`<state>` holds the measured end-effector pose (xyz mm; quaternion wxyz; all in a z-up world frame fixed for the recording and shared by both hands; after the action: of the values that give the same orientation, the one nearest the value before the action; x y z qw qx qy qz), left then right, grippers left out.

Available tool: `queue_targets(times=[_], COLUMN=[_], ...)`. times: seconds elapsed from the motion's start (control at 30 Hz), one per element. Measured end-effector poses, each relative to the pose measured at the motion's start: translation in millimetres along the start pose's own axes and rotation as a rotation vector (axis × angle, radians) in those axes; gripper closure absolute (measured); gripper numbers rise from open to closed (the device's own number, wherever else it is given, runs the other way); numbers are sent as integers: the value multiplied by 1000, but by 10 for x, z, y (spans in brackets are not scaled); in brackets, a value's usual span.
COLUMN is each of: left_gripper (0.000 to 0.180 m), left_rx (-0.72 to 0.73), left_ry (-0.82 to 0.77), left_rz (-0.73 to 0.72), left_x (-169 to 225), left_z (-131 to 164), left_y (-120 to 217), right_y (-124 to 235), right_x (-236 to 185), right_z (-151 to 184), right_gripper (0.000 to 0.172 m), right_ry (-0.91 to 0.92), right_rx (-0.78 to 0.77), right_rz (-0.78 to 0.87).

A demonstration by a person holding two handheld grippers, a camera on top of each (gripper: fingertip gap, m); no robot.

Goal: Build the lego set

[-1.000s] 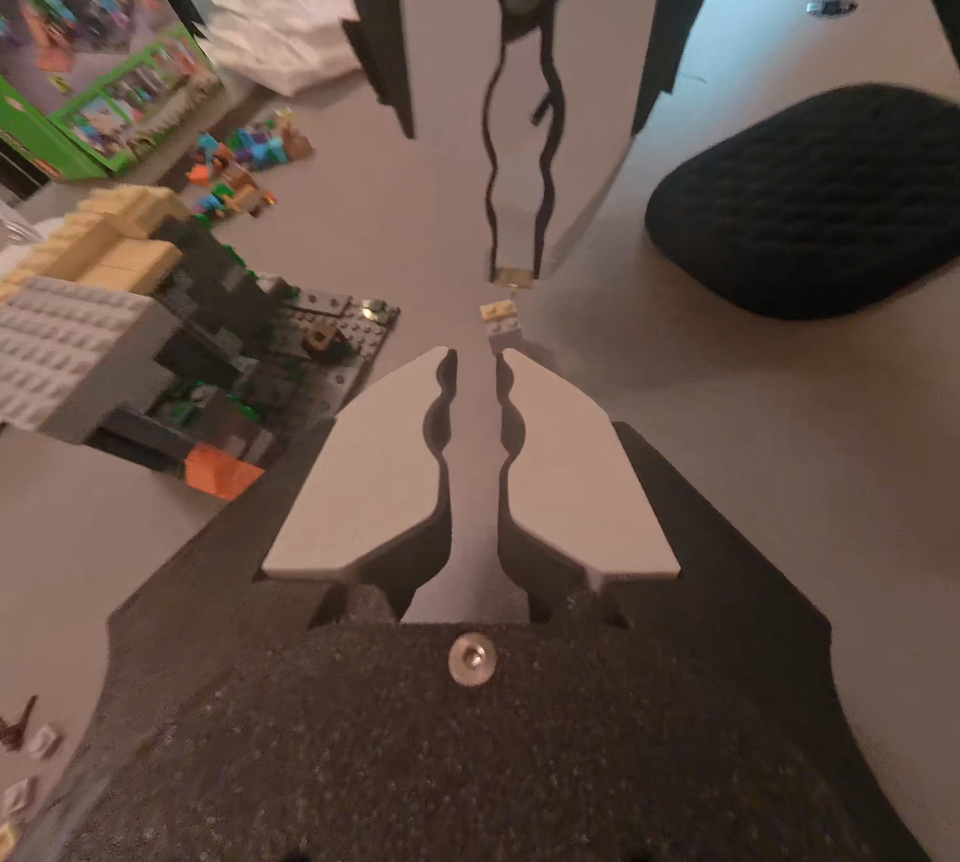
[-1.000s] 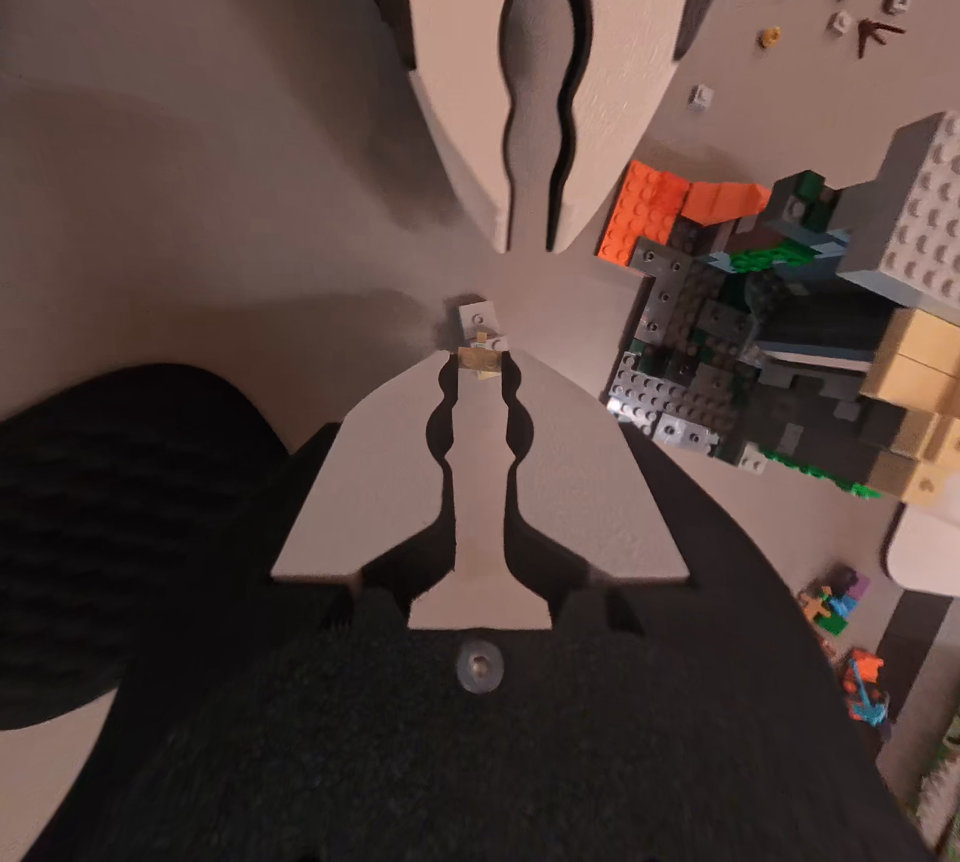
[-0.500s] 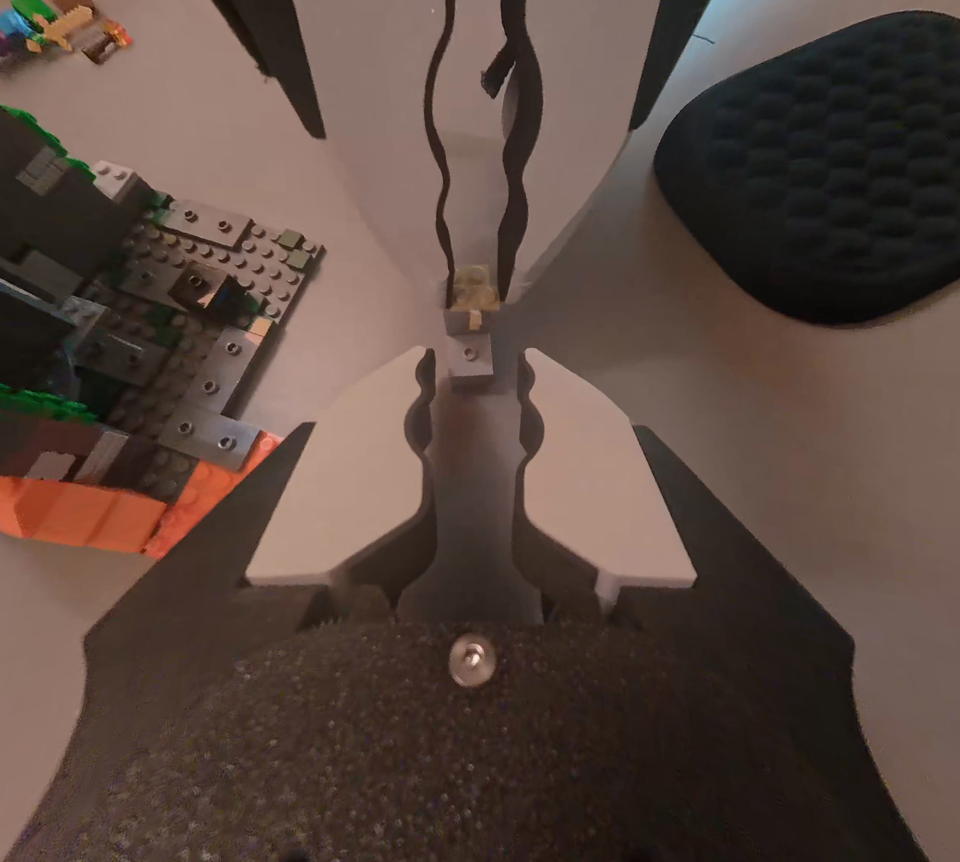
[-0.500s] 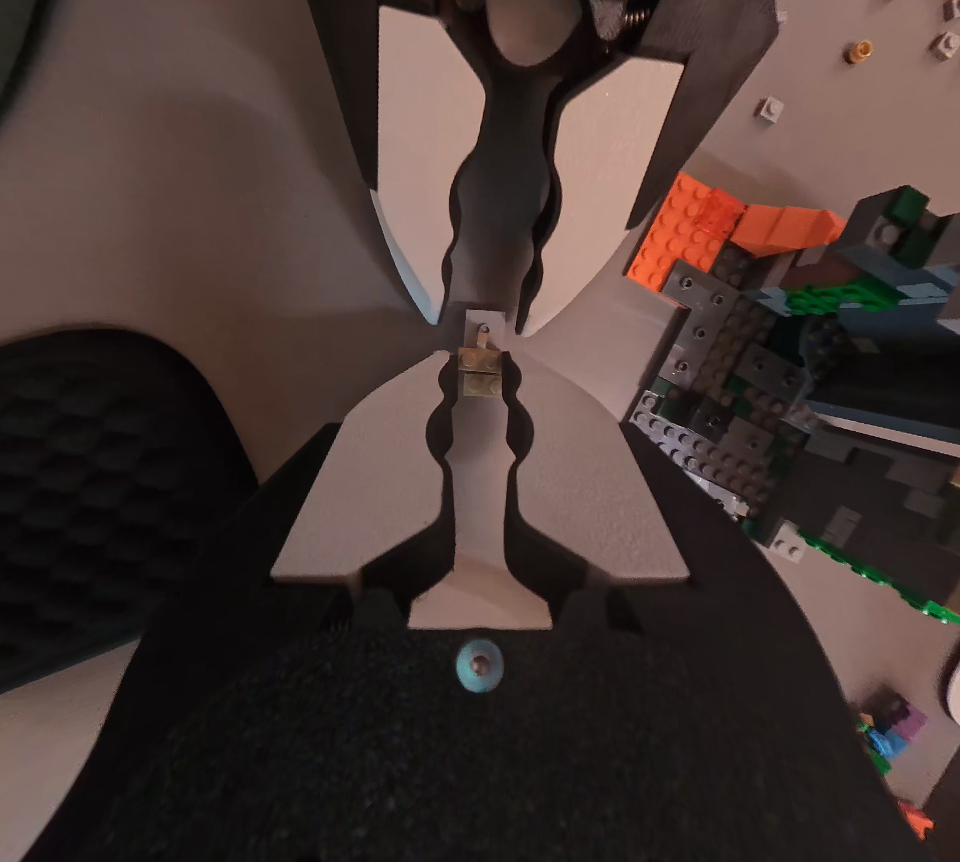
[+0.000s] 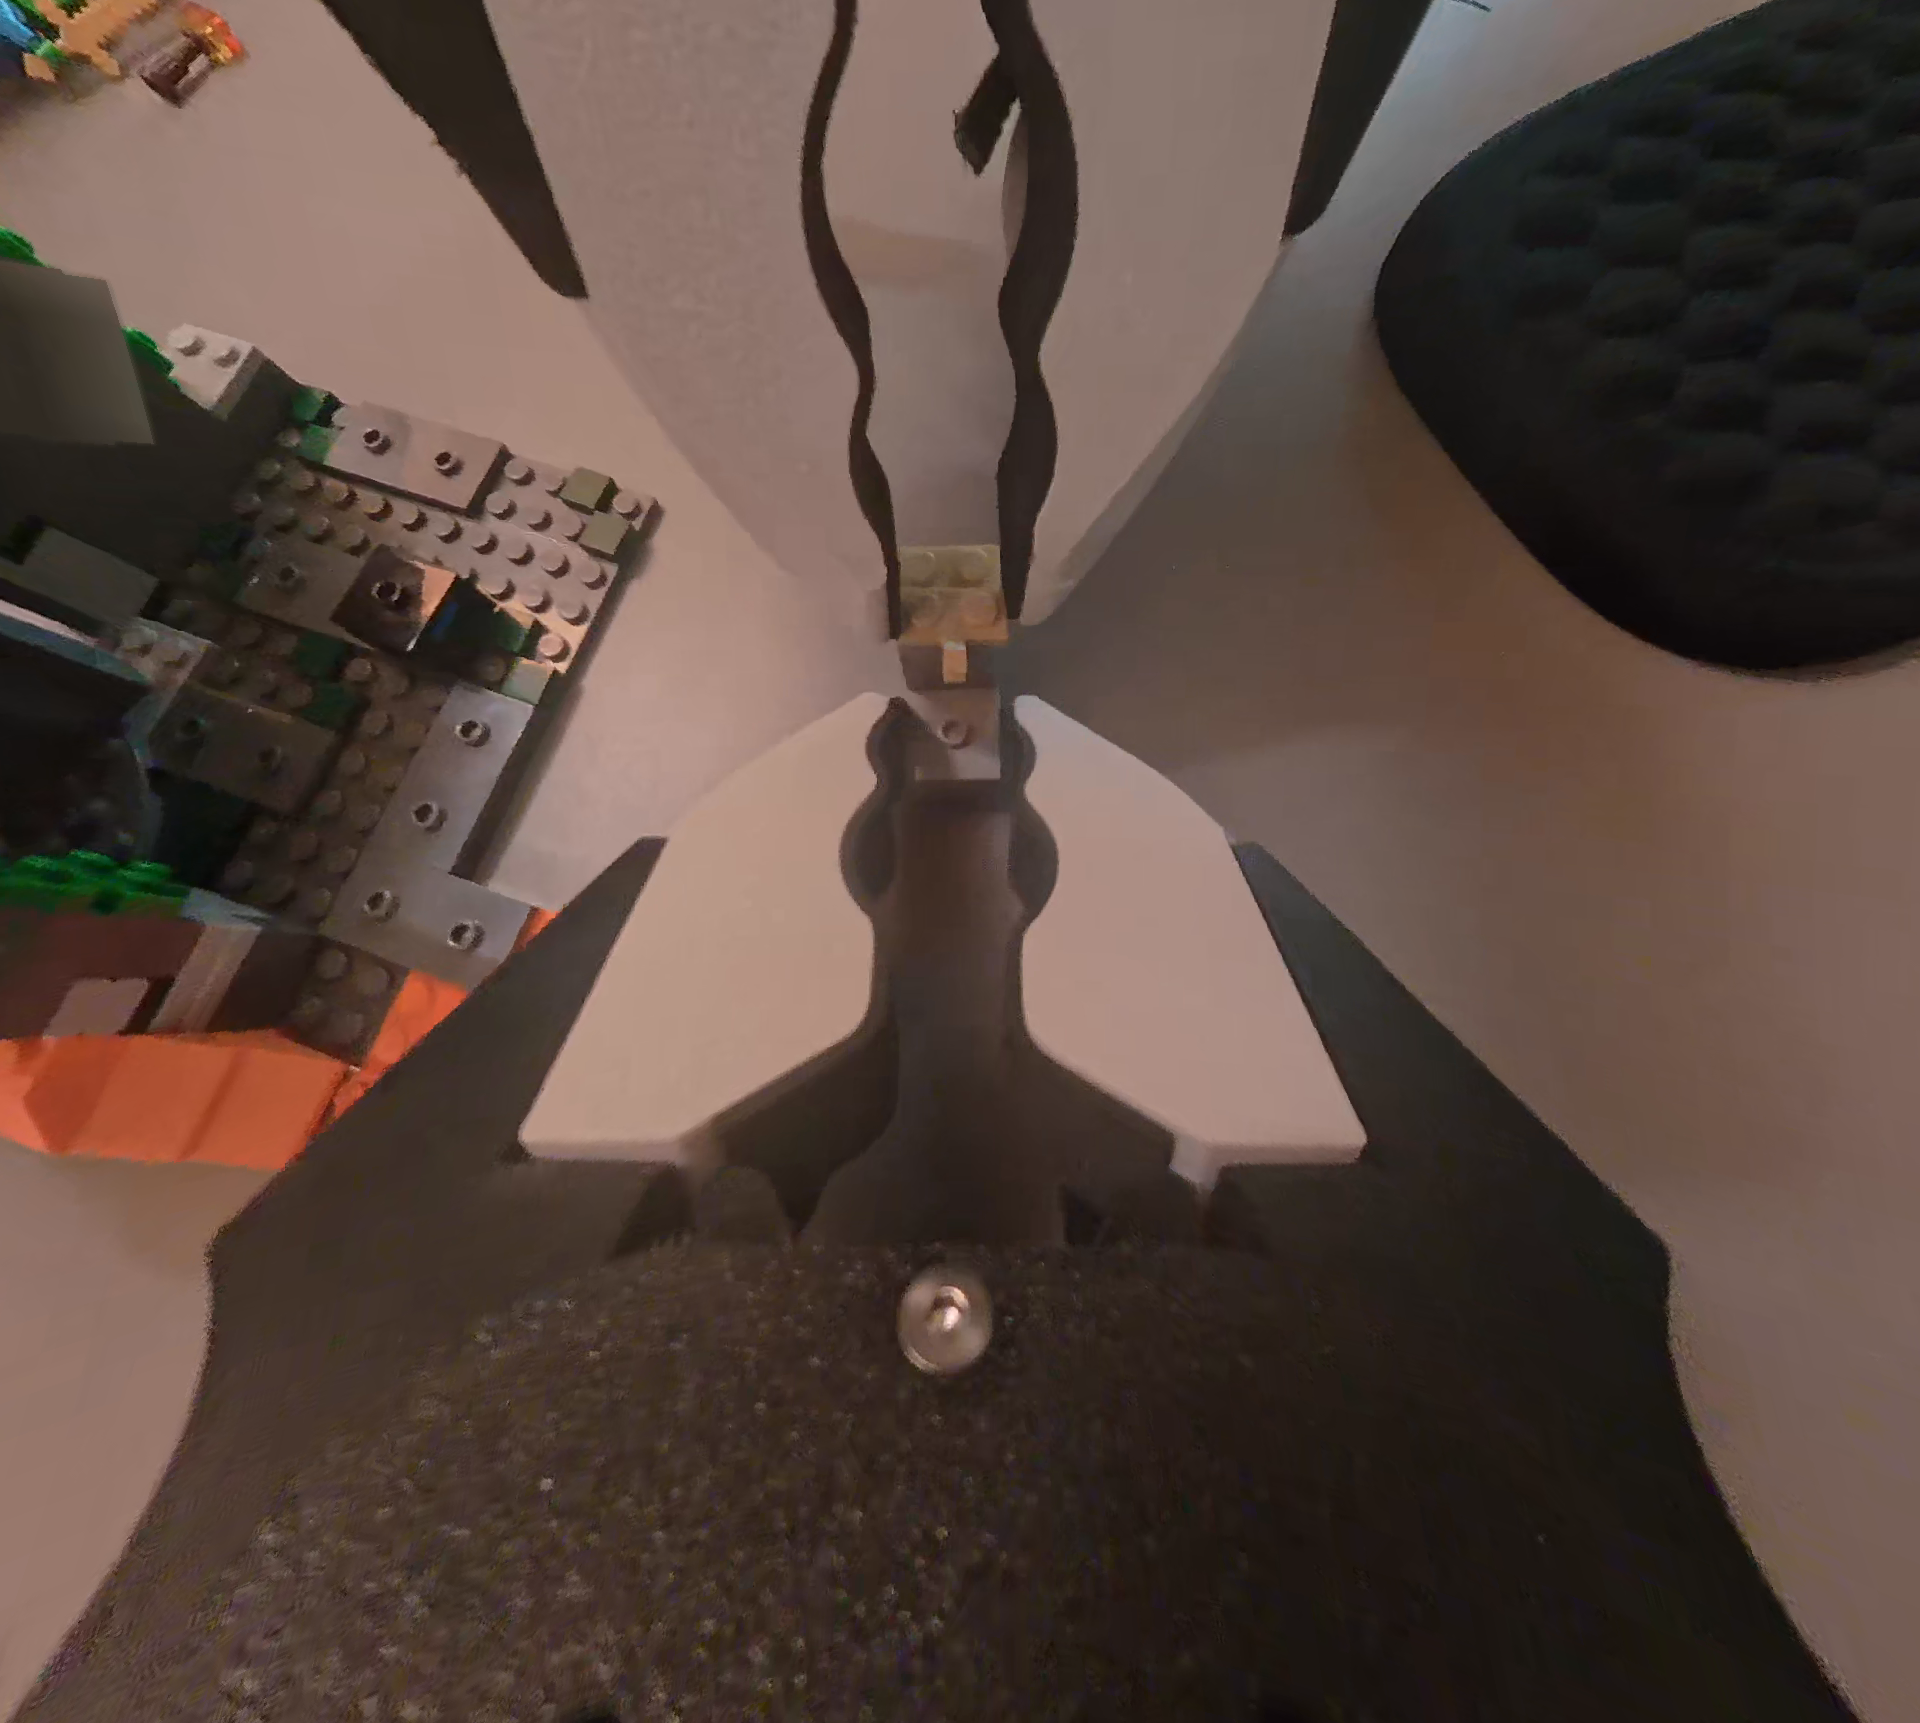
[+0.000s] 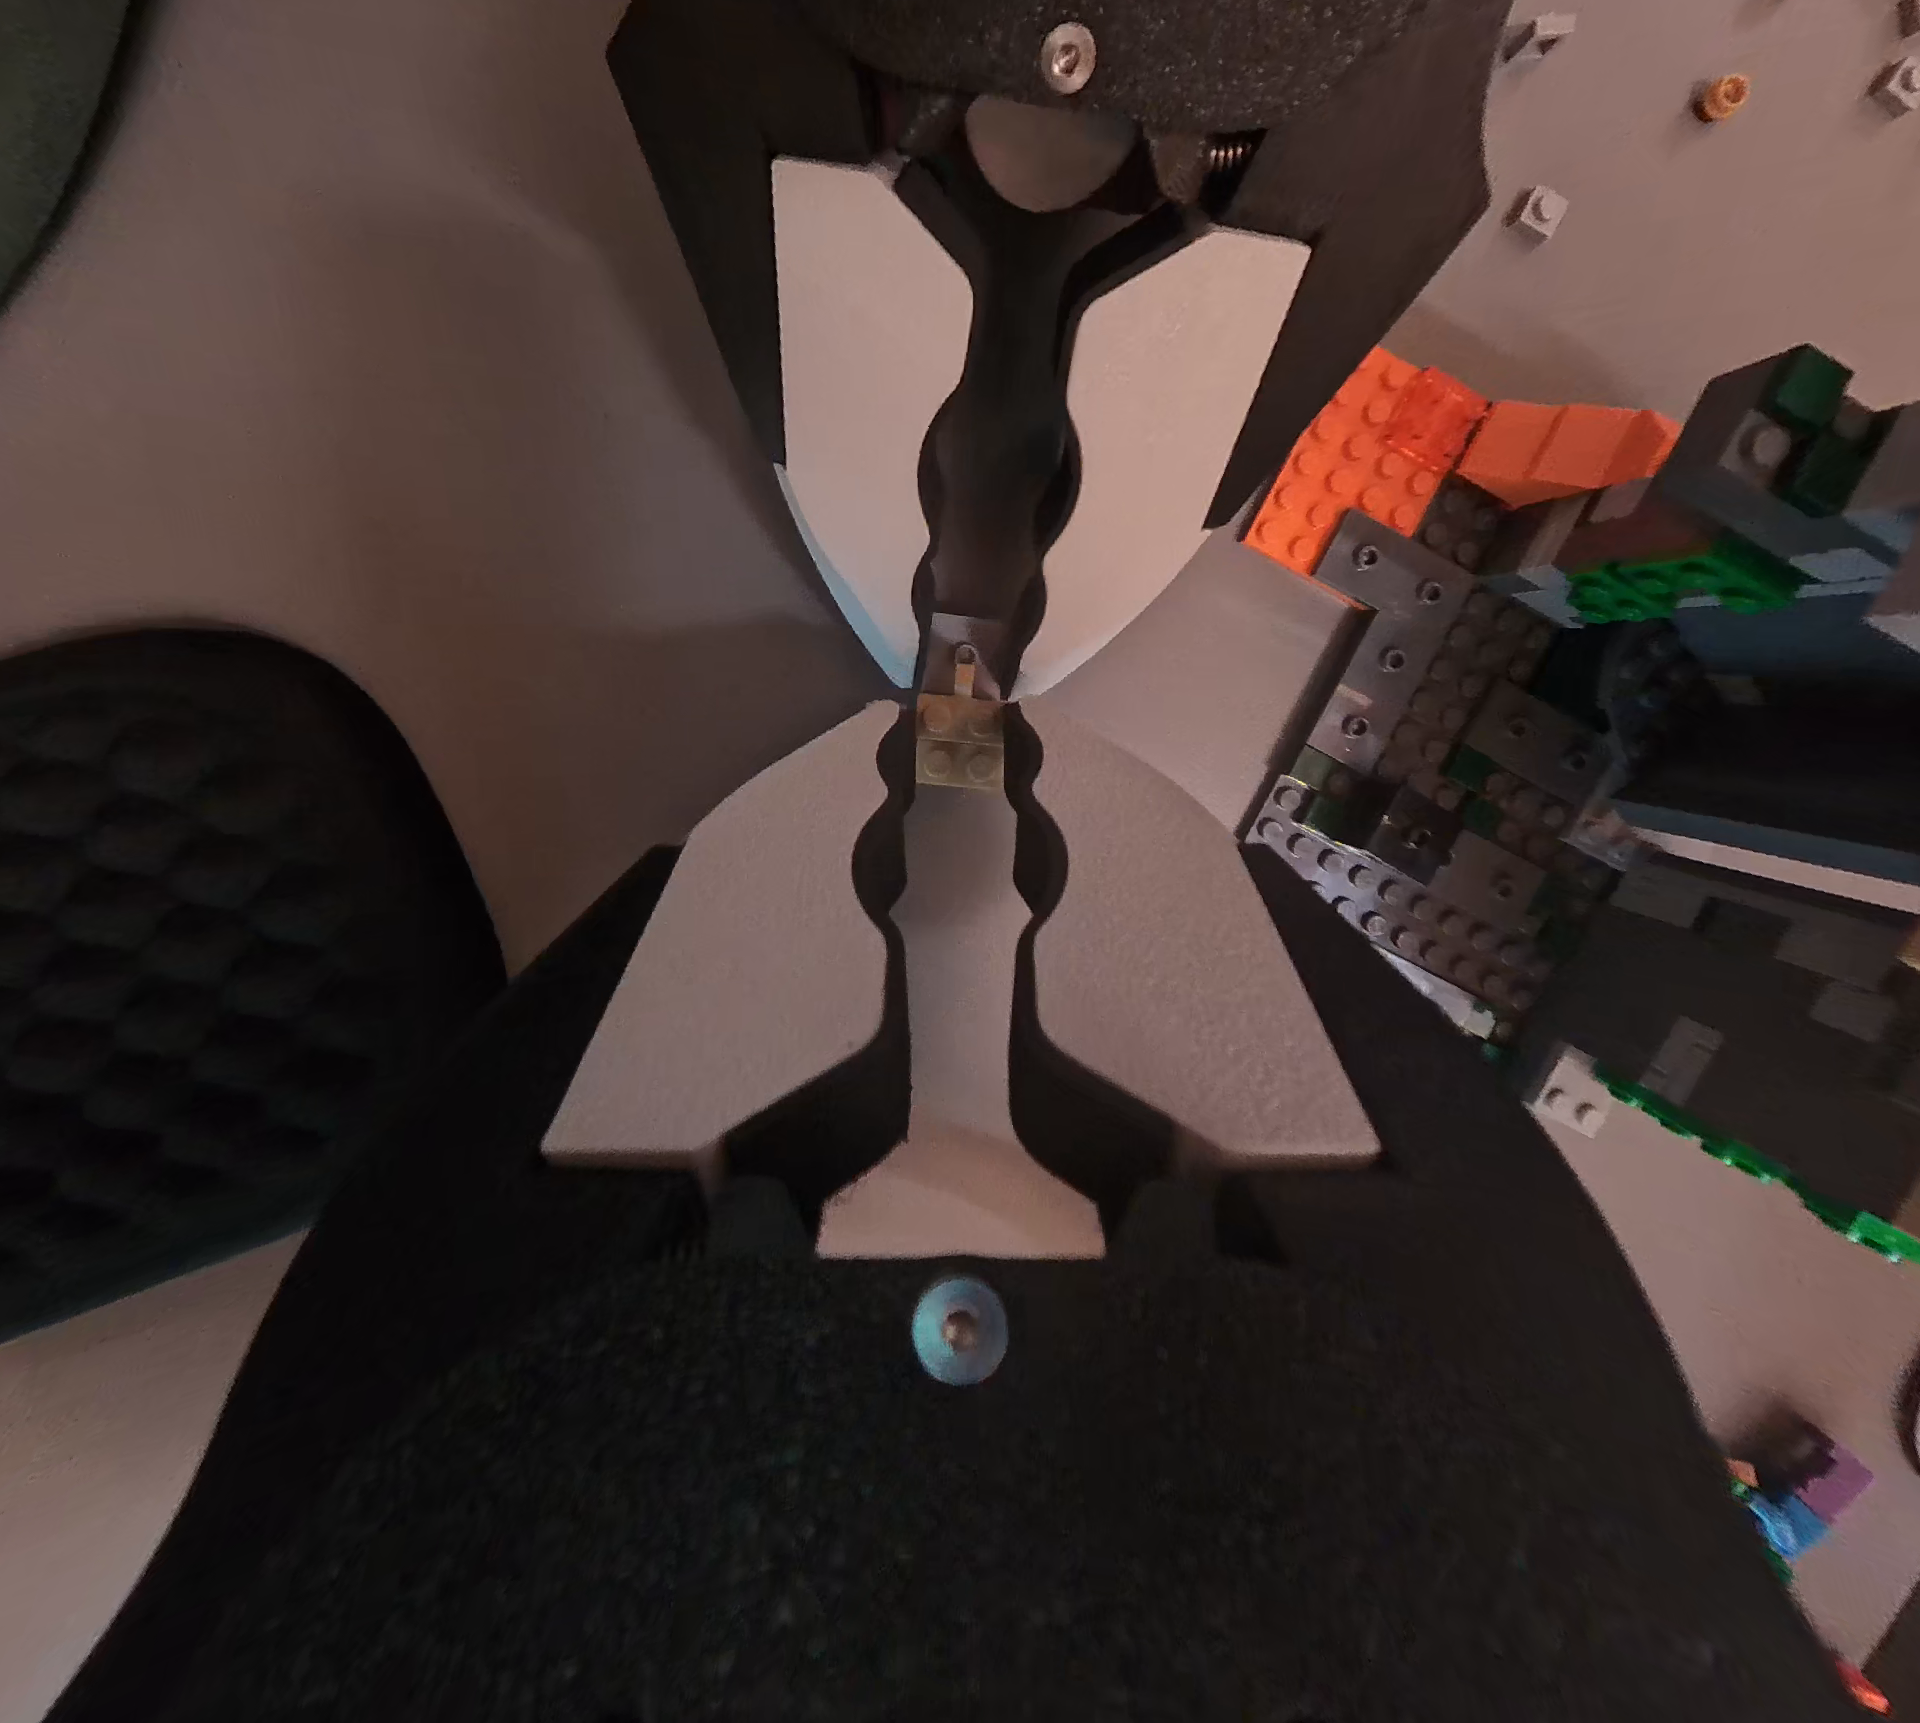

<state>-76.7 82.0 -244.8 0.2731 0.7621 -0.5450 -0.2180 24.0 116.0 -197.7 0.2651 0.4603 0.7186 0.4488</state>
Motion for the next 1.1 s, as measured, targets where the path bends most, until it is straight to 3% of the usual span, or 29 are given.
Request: queue_targets(times=[0.8,0.97,1.1], left_gripper=[164,164,164], left_rx=[22,31,33], left_ry=[-12,-34,-61], left_rz=[25,26,39], left_x=[-19,0,54], left_z=[-3,-35,-93], left_y=[53,146,244], right_y=[41,147,108], right_x=[0,-95,-295], right_z=[58,276,412], right_gripper=[147,127,121], right_ry=[-88,-477,-1036], right_rx=[52,283,671], right_rz=[-3,-135,-273])
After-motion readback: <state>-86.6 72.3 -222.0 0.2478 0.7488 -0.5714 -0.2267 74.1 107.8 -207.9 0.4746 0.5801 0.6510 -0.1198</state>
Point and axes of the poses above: each gripper's, where its closed fingertips meet, y back along the fingers, z out of its underside, x = y × z across the jaws, the point moved 9 cm from there along y, back along the fingers, and after that the axes turned 1 degree about -z, right-handed, at the moved point
